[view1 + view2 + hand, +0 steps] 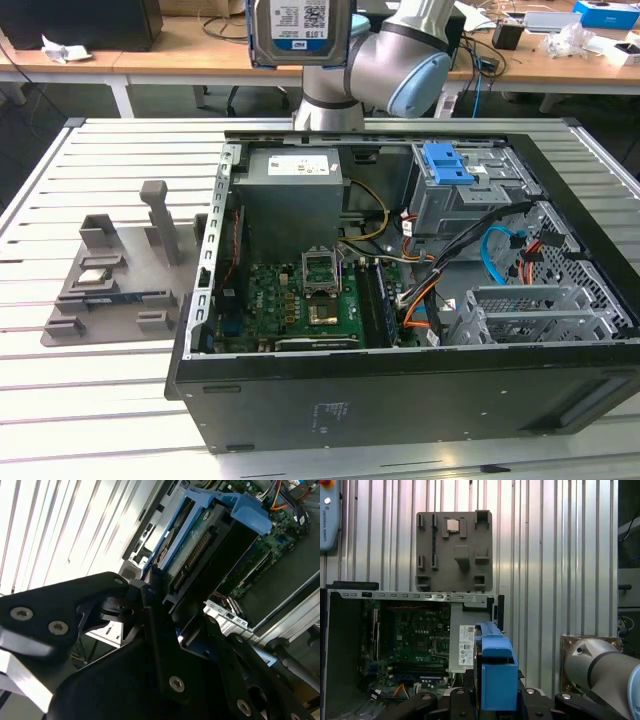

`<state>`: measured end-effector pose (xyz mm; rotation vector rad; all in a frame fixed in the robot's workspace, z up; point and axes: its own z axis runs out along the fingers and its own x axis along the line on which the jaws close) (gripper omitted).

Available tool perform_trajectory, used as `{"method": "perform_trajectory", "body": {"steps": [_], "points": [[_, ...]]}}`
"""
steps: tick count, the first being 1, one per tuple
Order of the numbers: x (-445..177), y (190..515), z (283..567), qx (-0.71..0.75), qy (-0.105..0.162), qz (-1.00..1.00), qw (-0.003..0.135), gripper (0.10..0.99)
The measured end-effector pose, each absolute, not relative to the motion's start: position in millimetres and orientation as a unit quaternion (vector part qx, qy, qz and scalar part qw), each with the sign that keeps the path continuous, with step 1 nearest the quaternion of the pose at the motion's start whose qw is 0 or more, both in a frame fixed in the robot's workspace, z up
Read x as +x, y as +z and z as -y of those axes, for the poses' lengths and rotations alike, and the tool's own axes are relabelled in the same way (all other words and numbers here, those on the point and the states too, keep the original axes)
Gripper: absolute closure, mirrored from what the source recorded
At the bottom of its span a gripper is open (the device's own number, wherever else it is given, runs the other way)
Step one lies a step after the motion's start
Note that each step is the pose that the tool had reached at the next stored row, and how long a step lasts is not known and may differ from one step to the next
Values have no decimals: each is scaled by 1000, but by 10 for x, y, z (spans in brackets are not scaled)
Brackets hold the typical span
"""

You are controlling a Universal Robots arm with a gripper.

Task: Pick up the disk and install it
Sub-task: 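Pick up the disk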

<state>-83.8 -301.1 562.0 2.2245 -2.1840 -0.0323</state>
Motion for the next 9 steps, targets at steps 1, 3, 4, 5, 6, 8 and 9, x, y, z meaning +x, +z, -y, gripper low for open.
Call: {"method": "perform_trajectory", "body": {"steps": [1,3,4,5,6,8,9], "points": [[-801,5620,3011,713,-10,701,12,722],[-703,5620,3011,713,-10,701,12,722],[-669,5620,3011,713,-10,701,12,722],[-640,5620,3011,713,-10,701,12,722],[-590,5621,3011,713,-10,701,12,722],[-506,5621,3011,713,-10,700,12,722],[-477,5620,3011,713,-10,701,12,722]]}}
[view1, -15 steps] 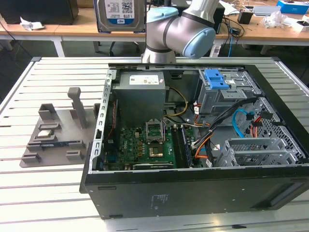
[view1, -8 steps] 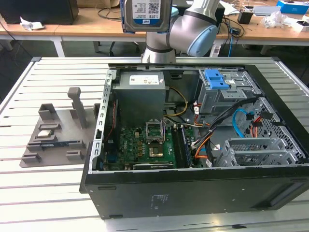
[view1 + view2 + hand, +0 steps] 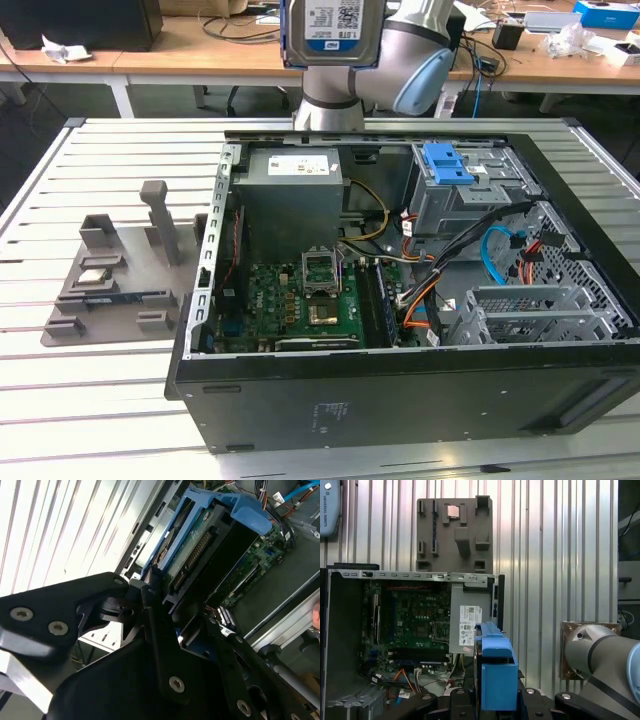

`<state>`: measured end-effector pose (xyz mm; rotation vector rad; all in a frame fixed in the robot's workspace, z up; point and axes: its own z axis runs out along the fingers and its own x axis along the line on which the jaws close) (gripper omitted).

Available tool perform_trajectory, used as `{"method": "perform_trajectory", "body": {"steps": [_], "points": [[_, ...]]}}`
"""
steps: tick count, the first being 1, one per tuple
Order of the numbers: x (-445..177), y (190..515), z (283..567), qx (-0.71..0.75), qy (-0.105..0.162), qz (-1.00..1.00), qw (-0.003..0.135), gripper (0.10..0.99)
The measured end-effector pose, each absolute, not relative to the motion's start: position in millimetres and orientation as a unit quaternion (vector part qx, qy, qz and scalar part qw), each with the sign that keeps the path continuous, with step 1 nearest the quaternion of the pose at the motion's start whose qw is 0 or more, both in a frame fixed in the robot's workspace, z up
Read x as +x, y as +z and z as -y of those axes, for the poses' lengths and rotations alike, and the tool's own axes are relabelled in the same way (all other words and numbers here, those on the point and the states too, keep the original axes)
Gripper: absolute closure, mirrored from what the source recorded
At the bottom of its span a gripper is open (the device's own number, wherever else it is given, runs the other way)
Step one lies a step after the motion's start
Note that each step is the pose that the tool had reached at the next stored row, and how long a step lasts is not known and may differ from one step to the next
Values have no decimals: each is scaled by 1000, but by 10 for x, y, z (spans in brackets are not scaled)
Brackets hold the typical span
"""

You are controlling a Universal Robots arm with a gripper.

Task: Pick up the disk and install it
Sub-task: 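Pick up the disk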

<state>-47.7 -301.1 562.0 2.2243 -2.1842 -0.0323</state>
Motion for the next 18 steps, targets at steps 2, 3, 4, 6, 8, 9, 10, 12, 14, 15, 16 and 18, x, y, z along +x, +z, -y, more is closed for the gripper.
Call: {"method": "perform_trajectory", "body": {"steps": [2,3,4,6,8,9,10,12,14,15,16,18], "points": [[-419,5620,3011,713,-10,701,12,722],[-377,5621,3011,713,-10,701,12,722],[-343,5620,3011,713,-10,701,12,722],[-305,5620,3011,713,-10,700,12,722],[-272,5620,3011,713,-10,701,12,722],[-264,5621,3011,713,-10,701,12,722],[-262,5620,3012,713,-10,701,12,722],[-262,5620,3046,713,-10,701,12,722],[-262,5620,3076,713,-10,701,12,722],[-262,5620,3116,713,-10,701,12,722],[-262,5619,3157,713,-10,701,12,722],[-262,5619,3202,713,-10,701,12,722]]}}
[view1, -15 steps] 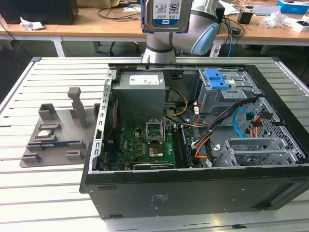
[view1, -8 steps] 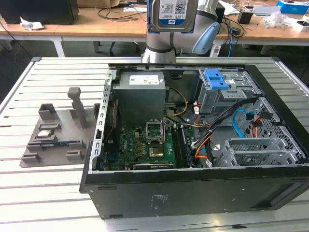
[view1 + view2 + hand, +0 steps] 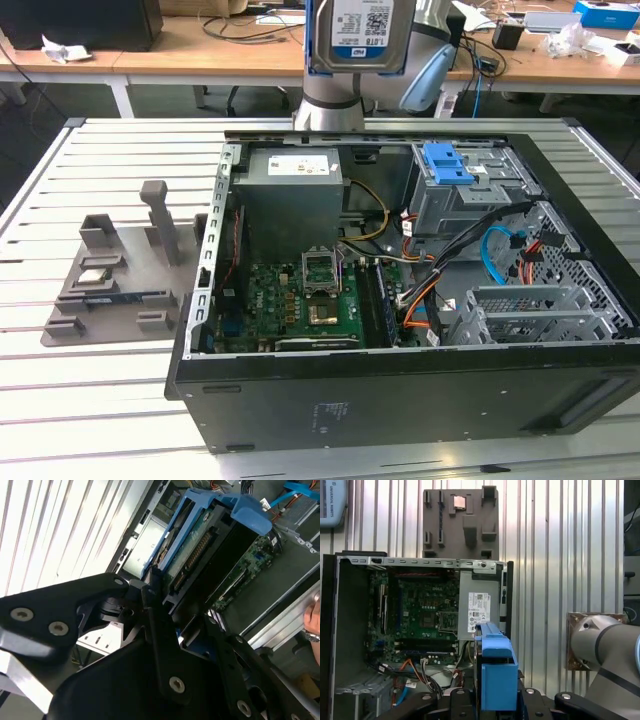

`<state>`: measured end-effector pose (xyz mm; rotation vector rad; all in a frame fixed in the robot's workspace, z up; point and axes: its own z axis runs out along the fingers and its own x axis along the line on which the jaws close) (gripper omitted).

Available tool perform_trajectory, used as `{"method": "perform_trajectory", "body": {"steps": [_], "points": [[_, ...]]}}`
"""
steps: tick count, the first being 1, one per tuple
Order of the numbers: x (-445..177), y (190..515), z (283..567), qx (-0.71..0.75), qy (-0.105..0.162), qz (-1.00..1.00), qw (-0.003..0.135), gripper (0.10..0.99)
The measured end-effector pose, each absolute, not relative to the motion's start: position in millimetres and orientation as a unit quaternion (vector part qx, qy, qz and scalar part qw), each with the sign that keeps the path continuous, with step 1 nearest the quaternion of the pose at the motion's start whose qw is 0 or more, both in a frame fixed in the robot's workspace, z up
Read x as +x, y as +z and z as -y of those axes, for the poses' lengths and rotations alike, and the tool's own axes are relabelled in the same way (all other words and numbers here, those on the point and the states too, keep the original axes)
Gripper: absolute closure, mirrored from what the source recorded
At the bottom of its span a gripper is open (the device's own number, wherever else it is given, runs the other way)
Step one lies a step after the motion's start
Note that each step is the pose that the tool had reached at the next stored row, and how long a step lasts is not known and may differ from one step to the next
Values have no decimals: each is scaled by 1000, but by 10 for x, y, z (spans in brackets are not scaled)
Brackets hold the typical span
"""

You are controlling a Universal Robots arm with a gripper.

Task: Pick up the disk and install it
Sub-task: 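Pick up the disk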

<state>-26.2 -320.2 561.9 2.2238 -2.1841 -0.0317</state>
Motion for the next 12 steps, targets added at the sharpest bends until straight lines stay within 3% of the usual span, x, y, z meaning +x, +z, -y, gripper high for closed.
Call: {"method": "perform_trajectory", "body": {"steps": [12], "points": [[-262,5608,3465,713,-10,701,12,722]]}}
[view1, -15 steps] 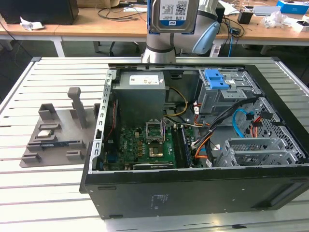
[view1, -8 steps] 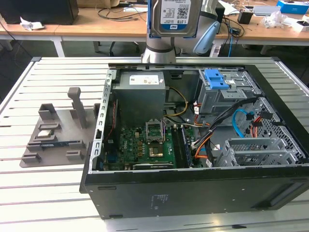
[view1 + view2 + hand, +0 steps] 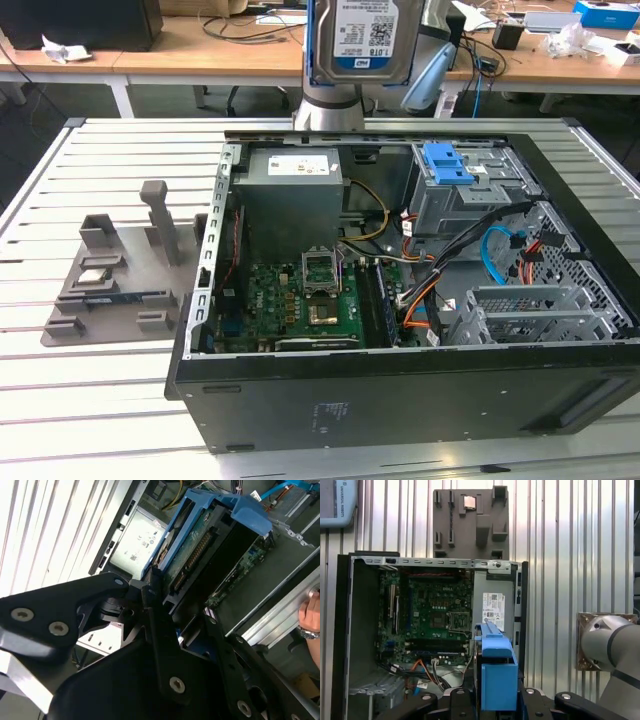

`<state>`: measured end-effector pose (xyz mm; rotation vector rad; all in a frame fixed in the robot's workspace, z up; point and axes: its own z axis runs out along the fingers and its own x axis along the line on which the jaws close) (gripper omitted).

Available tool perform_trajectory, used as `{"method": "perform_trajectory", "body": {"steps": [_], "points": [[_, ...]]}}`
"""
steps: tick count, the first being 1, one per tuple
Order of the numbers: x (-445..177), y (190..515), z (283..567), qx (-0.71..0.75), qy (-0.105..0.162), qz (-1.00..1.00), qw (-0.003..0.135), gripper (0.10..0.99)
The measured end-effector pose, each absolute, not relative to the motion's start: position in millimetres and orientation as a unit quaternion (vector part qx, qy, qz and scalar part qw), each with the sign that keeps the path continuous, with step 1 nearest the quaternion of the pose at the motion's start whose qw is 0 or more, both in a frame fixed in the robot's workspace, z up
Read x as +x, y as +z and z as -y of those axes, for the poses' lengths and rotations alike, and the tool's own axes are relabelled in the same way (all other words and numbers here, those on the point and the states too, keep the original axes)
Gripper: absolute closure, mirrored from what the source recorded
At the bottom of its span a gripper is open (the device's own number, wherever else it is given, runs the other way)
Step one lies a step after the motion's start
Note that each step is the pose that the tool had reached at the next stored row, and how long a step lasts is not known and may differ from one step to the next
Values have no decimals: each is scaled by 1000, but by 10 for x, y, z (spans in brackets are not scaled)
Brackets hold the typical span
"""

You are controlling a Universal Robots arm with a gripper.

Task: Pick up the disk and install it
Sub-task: 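Pick up the disk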

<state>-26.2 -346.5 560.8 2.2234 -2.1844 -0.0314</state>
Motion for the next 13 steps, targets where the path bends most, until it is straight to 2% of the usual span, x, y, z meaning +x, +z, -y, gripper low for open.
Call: {"method": "perform_trajectory", "body": {"steps": [13], "points": [[-262,5592,3754,713,-10,701,12,722]]}}
